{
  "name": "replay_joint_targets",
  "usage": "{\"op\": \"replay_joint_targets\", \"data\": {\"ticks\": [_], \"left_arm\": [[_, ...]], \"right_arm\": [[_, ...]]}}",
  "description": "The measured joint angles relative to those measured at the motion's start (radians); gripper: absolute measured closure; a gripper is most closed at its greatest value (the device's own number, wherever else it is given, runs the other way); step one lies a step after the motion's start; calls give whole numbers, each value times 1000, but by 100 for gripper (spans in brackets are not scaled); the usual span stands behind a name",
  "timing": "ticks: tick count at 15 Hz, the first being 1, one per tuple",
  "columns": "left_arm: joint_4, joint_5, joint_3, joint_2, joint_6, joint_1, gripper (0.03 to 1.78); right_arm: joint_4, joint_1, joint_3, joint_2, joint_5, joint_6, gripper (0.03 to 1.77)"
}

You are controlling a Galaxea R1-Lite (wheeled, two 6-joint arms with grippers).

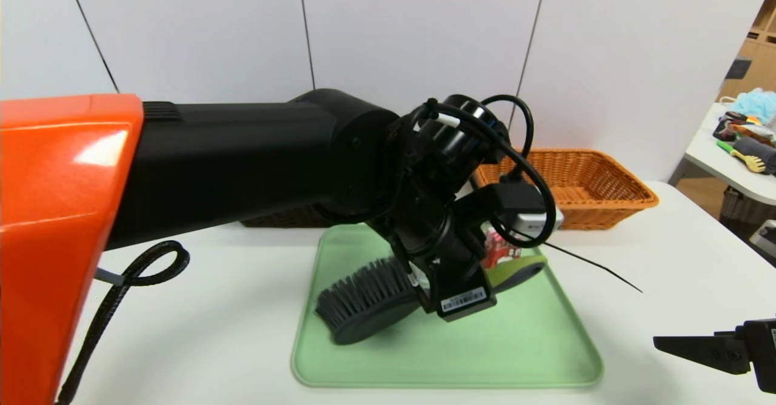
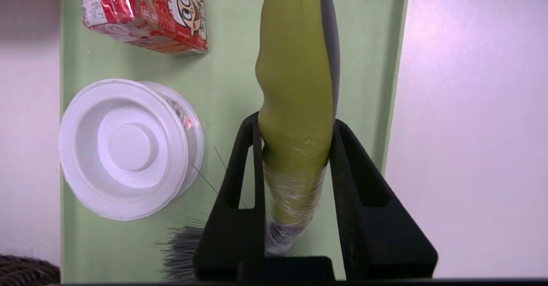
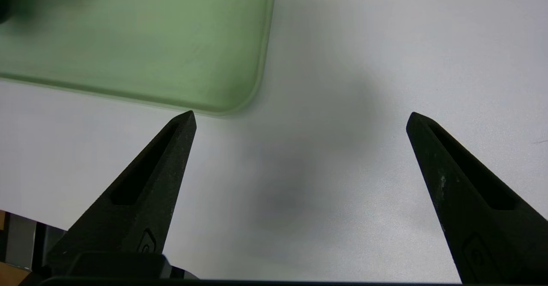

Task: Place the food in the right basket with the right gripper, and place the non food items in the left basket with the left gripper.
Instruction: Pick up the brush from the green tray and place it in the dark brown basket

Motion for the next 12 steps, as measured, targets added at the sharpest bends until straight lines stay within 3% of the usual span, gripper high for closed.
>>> {"op": "replay_joint_targets", "data": {"ticks": [6,12], "left_arm": [[16,60,0,-99,-2,2,135],[44,79,0,-195,-10,20,135]], "right_arm": [[0,0,-7,0,22,-2,10],[0,1,-11,0,36,-3,10]]}}
